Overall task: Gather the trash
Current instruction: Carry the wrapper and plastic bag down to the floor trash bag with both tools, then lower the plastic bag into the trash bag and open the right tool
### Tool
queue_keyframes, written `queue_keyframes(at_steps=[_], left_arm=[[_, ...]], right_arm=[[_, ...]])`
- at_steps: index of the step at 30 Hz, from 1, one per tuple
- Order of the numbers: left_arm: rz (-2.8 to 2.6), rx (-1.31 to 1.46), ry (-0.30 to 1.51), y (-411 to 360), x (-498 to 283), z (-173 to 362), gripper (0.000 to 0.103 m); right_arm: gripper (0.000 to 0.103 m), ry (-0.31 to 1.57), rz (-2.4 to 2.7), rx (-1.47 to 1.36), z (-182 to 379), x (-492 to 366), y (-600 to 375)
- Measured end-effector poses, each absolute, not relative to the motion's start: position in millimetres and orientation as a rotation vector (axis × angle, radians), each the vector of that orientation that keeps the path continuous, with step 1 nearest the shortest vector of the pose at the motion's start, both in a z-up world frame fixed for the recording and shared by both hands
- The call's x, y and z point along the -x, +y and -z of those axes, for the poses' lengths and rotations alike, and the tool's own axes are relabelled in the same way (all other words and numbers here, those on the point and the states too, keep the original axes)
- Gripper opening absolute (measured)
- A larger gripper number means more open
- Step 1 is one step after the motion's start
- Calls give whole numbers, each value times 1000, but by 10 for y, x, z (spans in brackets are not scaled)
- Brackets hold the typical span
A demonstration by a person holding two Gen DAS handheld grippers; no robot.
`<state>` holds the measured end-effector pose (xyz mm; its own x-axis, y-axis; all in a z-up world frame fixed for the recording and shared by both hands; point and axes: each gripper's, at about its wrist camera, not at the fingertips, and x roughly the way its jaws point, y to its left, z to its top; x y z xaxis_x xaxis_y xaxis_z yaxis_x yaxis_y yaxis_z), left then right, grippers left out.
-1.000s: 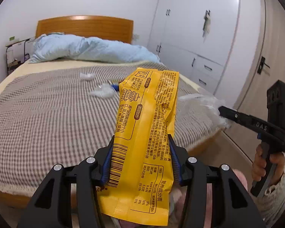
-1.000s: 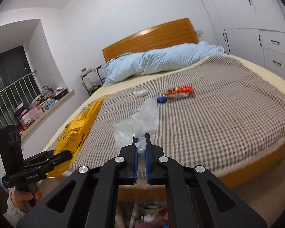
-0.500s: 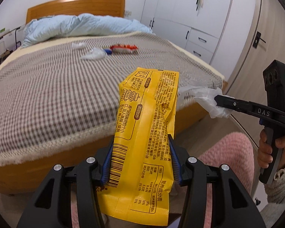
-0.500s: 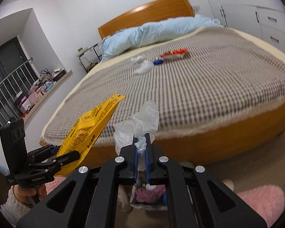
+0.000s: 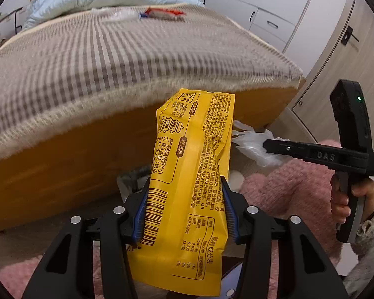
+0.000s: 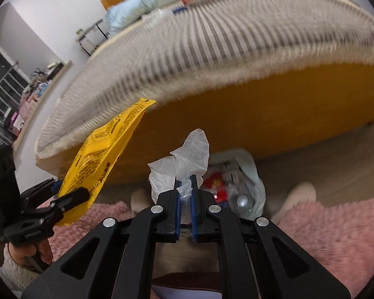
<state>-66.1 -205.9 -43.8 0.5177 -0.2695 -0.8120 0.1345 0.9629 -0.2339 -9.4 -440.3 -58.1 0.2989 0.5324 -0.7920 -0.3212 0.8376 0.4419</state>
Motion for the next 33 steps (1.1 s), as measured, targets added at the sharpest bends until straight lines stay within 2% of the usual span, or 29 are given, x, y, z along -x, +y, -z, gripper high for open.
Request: queue_keyframes(at_steps=[8,18,20,21,22,24,27,29,33], left_arm=[[230,94,1025,-2151,573,1049,48],[206,76,1082,-2158,476,1310,48],[200,91,1098,-2142,441,1354,48],[200,103,1107,-2123,418,1367,48],[199,110,1113,-2117,407,1379,48],[199,115,1118,-2091,425,1395,48],[206,108,1120,-2121,436,1401,48],[214,91,1124,-2161,437,1405,48],[229,65,1142,-2194,437,1451,48]], right_arm=[[7,1206,-527,-140,1142,-69,-4190],[8,1293,-465,-136,1598,-250,-4130],[11,1329,-435,-121,1685,-322,-4118],[18,1344,-425,-124,1718,-332,-4139],[35,1365,-415,-121,1756,-343,-4162],[54,1393,-401,-134,1798,-348,-4223],[54,1398,-388,-165,1787,-346,-4316],[57,1404,-367,-196,1783,-431,-4381],[73,1413,-323,-242,1768,-448,-4519]])
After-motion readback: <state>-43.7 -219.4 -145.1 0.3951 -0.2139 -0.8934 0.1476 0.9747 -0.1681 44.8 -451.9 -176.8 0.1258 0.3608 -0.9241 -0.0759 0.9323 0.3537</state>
